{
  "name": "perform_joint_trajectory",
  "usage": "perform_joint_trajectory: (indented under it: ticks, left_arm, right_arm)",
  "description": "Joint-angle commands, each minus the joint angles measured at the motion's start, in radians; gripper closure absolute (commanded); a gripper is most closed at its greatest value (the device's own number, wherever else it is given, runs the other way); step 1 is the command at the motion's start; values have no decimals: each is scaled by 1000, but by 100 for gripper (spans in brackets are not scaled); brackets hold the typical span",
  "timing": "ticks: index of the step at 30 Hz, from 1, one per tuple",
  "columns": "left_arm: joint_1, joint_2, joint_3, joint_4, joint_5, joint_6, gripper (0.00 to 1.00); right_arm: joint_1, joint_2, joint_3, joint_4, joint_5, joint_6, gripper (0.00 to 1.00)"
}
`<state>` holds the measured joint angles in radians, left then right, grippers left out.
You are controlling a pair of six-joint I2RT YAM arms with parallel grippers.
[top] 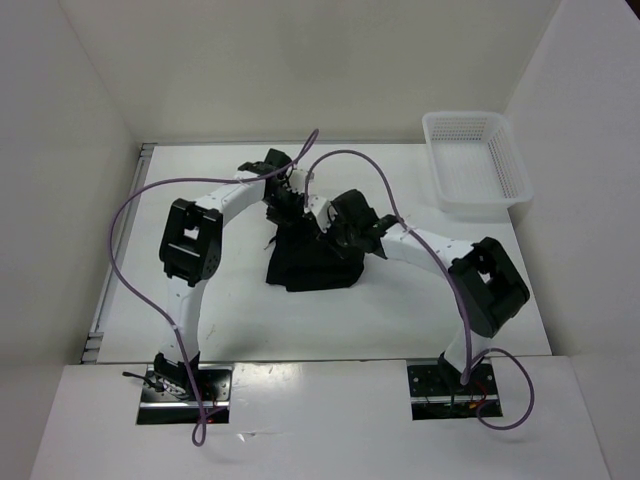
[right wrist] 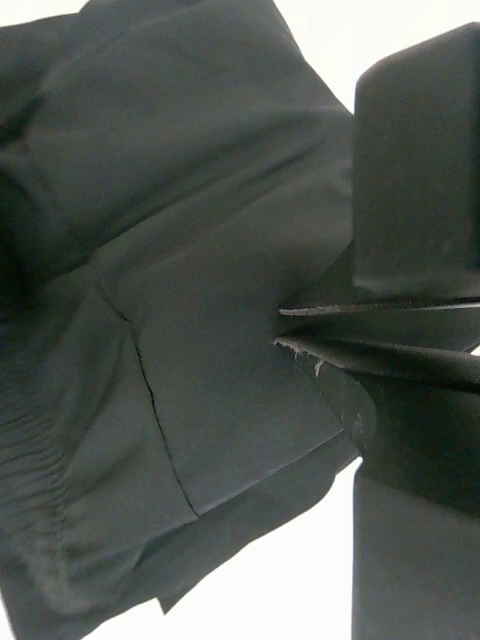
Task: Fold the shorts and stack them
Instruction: Fold the shorts
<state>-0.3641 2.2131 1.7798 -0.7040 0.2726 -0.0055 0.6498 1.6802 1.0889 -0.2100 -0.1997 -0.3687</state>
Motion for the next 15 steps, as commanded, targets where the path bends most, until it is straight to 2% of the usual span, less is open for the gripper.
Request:
perform_joint_trajectory:
  ticks: [1,3,4,5,7,11,15]
  left_arm:
    - [14,-9,10,8,40,6,55]
    - [28,0,36,8,14,6,66]
    - [28,14,49,8,14,6,76]
    - [42,29,76,8,-1,6,78]
    - [57,39,105,8,-19,6,80]
    - [80,72,127,8,-62,6,81]
    - [90,83,115,8,-17,6,69]
  right_arm:
    - [22,29,-35,63,66,-47,82]
    - [60,52,-50,15,66,-144,83]
    - [82,52,-66,-11,66,-182,85]
    - [103,52,-102,-22,80,-220,86]
    - [151,52,-150,-22,103,-282,90]
    - [151,52,-172,-22,131,-309,91]
    - [151,52,-155,-3,151,-319,91]
